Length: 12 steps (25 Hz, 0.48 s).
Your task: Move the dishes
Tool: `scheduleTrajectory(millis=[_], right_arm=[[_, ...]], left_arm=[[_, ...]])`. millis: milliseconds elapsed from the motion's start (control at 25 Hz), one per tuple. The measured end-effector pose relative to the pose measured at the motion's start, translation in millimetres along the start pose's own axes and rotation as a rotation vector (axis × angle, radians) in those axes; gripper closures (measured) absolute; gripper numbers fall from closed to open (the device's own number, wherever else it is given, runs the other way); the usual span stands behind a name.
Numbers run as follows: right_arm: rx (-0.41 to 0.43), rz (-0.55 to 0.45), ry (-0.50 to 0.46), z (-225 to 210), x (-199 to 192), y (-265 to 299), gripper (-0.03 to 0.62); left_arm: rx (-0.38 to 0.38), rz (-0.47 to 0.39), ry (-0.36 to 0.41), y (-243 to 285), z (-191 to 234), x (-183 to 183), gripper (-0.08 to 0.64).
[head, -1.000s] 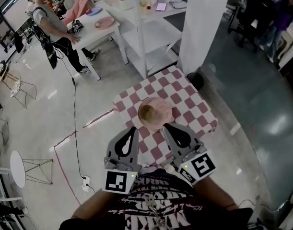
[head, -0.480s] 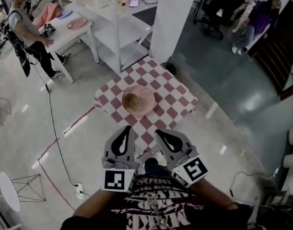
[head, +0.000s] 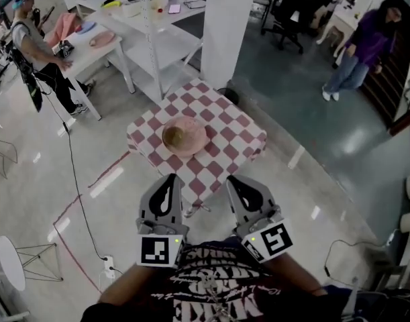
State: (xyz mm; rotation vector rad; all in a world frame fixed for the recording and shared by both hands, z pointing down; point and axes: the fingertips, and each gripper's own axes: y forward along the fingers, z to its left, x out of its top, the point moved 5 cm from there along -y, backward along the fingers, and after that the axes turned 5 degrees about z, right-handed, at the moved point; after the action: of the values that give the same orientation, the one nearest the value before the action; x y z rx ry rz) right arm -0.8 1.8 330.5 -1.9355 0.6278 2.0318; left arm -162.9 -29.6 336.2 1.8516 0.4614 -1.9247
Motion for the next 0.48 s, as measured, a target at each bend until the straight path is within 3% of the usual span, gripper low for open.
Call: scheduleTrajectory(millis=[240,480], right_arm=[[0.160,-0.019,0.020,-27.7,-11.5,-41.3,0.558],[0.314,0.010,0.118,-43.1,-40.9,-63.4,0.558]], left_arm=[[0.168,0.008,0.010,-16.8,-66.9,-2.3,0.531],[0.334,0.105,0.037,-53.6,-111.2,-13.8,0.531]])
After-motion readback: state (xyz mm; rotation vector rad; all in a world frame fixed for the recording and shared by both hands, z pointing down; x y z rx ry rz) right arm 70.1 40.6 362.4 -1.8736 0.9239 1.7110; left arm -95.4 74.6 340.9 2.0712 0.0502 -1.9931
